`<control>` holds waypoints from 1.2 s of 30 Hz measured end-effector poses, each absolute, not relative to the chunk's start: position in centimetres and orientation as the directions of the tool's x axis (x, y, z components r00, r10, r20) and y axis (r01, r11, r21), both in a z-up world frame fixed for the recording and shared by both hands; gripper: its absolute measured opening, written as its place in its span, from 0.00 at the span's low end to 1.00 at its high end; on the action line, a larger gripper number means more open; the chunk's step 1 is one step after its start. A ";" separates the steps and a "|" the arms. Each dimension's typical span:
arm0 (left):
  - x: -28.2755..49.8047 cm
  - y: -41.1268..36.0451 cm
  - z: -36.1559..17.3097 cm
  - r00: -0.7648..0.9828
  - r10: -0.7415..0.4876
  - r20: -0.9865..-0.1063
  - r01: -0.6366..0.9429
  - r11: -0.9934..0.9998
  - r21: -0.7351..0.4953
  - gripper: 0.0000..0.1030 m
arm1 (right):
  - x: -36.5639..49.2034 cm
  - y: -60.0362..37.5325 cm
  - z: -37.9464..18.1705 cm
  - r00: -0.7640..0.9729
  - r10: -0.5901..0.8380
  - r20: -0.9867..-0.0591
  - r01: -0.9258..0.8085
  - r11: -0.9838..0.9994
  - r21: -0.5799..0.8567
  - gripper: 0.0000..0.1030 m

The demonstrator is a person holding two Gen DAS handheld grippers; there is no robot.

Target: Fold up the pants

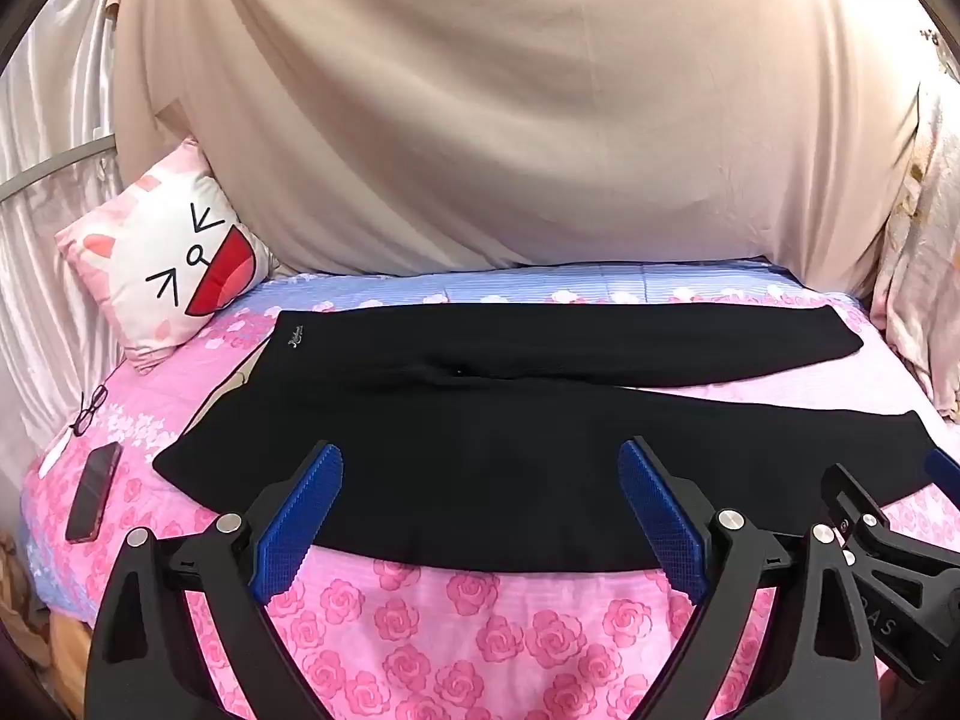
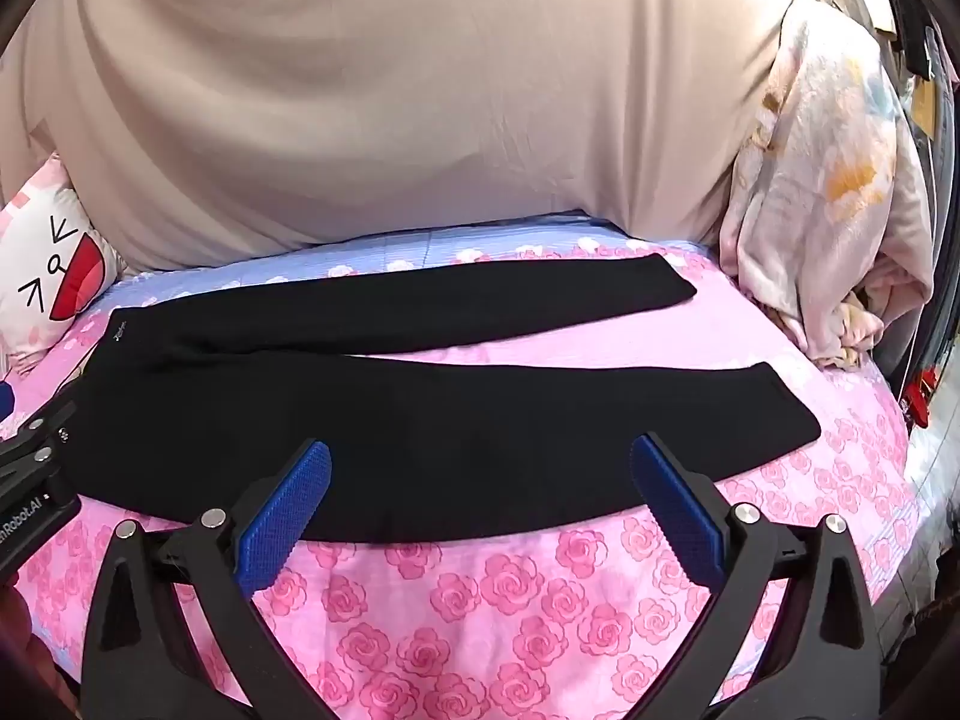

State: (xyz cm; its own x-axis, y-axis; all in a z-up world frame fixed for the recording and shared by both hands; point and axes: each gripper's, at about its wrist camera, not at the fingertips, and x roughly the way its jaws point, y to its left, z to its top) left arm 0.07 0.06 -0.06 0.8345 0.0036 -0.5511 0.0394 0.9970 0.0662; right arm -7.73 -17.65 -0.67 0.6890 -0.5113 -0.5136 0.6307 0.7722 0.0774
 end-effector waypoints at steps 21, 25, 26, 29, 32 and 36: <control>0.5 0.2 -0.2 0.837 0.008 -0.547 0.047 0.995 0.086 0.88 | -7.3 -17.9 -0.9 0.698 -0.500 -0.513 0.619 0.781 0.081 0.95; 0.5 0.4 -0.1 0.838 0.004 -0.545 0.047 0.996 0.081 0.88 | -7.1 -17.7 -0.8 0.698 -0.501 -0.512 0.619 0.782 0.077 0.95; 0.5 0.4 -0.1 0.838 0.004 -0.546 0.048 0.996 0.081 0.88 | -7.1 -17.7 -0.8 0.698 -0.503 -0.510 0.619 0.782 0.076 0.95; 0.6 0.4 0.0 0.840 0.004 -0.543 0.048 0.995 0.082 0.88 | -7.1 -17.5 -0.6 0.699 -0.506 -0.506 0.620 0.781 0.075 0.95; 0.6 0.4 0.0 0.841 0.004 -0.541 0.048 0.995 0.082 0.88 | -7.1 -17.4 -0.5 0.699 -0.508 -0.503 0.620 0.781 0.073 0.95; 0.6 0.4 0.0 0.841 0.006 -0.541 0.046 0.996 0.082 0.88 | -7.2 -17.4 -0.3 0.701 -0.509 -0.500 0.619 0.782 0.070 0.95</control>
State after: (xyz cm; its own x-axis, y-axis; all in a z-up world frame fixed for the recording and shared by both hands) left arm 0.59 0.39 0.02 0.8410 0.0058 -0.5410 0.0460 0.9956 0.0821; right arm -7.17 -17.36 -0.26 0.7006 -0.5094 -0.4997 0.6188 0.7825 0.0699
